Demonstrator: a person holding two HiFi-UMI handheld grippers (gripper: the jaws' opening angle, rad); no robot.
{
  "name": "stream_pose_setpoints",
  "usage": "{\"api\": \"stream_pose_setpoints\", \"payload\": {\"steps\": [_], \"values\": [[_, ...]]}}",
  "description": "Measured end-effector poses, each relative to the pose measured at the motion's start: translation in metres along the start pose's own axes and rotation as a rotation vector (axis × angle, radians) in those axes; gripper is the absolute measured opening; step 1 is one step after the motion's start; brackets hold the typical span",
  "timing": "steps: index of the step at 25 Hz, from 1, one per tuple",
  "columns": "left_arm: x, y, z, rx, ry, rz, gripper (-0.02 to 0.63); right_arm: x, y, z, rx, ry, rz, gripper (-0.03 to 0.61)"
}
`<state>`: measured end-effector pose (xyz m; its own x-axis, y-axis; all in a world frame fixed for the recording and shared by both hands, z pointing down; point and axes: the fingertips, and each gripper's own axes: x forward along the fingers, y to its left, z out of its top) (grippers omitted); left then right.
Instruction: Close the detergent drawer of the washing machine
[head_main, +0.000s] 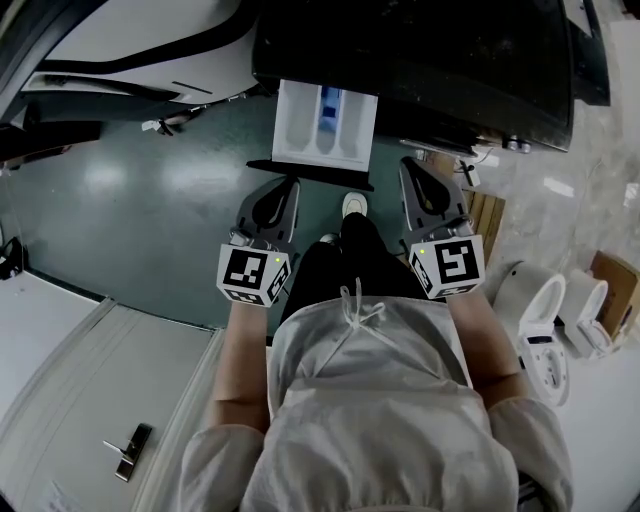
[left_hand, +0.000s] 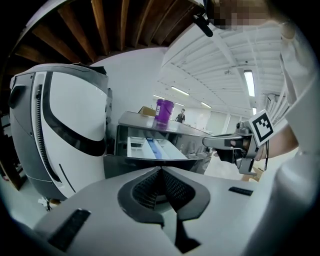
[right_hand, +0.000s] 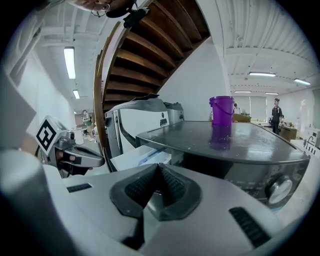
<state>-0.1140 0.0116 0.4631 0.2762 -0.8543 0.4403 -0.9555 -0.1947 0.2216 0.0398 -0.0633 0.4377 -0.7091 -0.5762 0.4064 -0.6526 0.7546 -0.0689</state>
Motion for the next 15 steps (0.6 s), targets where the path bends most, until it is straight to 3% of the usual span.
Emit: {"api": "stream_pose_setpoints", "payload": {"steps": [7, 15], "values": [[0.007, 0.003, 0.005, -0.015, 0.0, 0.035, 0.018, 0.007, -0.004, 0.007, -0.021, -0.001, 0.005, 0.005], [0.028, 0.012, 0.02, -0.043, -0.002, 0.01, 0.018, 0.011, -0.014, 0.013, -0.001, 0.002, -0.035, 0.005]]}}
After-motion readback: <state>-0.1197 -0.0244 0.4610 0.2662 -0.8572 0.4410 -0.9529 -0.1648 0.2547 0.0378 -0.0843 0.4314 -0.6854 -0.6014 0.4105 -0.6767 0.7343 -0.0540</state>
